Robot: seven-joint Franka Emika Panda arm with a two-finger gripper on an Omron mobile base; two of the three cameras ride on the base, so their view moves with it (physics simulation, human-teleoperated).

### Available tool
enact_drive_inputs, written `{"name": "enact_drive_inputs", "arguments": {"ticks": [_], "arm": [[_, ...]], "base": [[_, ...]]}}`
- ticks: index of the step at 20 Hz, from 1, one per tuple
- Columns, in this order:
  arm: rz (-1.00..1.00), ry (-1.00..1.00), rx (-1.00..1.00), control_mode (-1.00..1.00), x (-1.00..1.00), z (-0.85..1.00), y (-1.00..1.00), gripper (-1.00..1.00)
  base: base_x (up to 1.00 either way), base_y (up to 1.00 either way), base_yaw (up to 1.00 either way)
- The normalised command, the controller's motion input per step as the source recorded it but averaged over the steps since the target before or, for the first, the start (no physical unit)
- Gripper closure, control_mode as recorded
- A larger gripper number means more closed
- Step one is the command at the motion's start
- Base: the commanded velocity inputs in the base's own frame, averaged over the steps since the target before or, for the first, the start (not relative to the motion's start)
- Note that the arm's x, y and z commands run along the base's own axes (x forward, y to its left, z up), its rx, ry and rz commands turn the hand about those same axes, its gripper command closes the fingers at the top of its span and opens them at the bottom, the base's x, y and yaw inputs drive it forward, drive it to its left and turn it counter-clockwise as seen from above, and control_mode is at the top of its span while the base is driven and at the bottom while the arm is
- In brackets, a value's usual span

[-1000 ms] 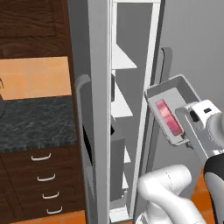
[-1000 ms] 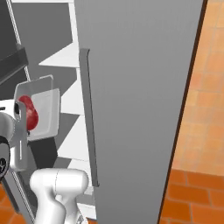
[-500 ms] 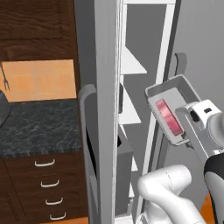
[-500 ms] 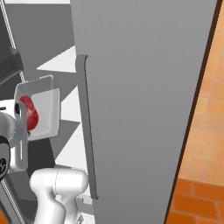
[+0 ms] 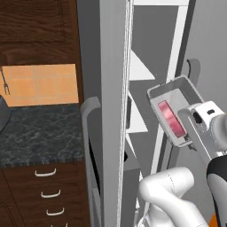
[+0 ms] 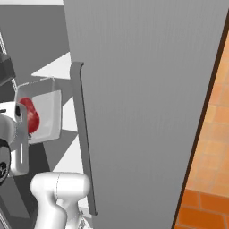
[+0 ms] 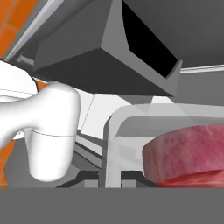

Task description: Take the meat container that has the steak and place it on the second highest rack of the freezer. Then take the vegetable container that has the mushroom and lemon wedge and place it on the highest rack of the freezer.

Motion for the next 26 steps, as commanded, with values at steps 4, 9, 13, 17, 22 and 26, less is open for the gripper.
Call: {"name": "enact_drive_inputs", "arguments": {"ticks": [4, 9, 13, 17, 22, 26], "arm": [[0.03, -0.02, 0.04, -1.00, 0.38, 0.20, 0.00, 1.00], [0.02, 0.00, 0.02, -1.00, 0.35, -0.02, 0.19, 1.00], [0.00, 0.05, 0.00, -1.00, 0.00, -0.19, 0.27, 1.00], [0.00, 0.24, 0.03, -1.00, 0.13, -0.16, 0.09, 1.00], [-0.01, 0.22, 0.04, -1.00, 0.17, -0.26, 0.06, 1.00], [-0.06, 0.06, 0.00, -1.00, 0.32, -0.42, 0.21, 1.00]], "base": [[0.00, 0.00, 0.00], [0.00, 0.00, 0.00], [0.00, 0.00, 0.00], [0.00, 0.00, 0.00], [0.00, 0.00, 0.00], [0.00, 0.00, 0.00]]}}
